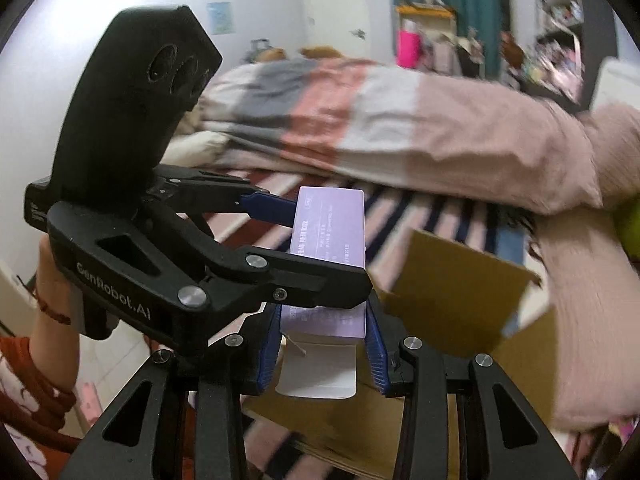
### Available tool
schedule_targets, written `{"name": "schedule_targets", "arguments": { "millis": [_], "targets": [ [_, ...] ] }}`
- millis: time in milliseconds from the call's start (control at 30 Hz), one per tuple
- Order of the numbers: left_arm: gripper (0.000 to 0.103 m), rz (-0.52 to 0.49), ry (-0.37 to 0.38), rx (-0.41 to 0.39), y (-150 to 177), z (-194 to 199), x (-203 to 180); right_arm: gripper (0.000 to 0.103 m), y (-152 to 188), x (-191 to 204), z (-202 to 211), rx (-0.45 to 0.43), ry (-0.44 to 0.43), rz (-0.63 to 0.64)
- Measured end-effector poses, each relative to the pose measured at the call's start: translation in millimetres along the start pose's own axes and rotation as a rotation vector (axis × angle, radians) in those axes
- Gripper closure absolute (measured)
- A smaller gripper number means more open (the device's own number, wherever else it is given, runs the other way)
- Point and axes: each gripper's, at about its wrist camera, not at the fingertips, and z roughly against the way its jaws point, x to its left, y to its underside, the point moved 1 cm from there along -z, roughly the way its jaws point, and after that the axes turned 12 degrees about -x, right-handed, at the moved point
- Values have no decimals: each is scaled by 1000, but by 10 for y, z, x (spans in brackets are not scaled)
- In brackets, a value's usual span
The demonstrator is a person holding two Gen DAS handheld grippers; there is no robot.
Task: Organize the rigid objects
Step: 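Carry the lavender box into the cardboard box and open the right gripper, then lower the right gripper onto the white rectangular card reader and close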
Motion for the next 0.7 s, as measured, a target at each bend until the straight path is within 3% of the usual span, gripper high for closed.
{"name": "schedule_targets", "arguments": {
  "millis": [200,267,333,367,567,700],
  "targets": [
    [30,4,-18,114,-9,-414,-114,70,92,-407,-71,109,44,-63],
    [25,-1,-37,124,17,-458,-122,69,149,-463,-124,139,70,-62],
    [20,-4,-48,117,49,-412,-127,52,227,-475,-167,162,102,-58],
    [20,-8,-59,109,63,-357,-123,39,266,-472,-174,159,114,-56],
    [18,-3,-167,7,116,139,91,34,180,-225,-64,96,66,-28],
    [14,-1,-292,-64,243,596,341,3,-4,189,-19,-16,11,41]
  ]
}}
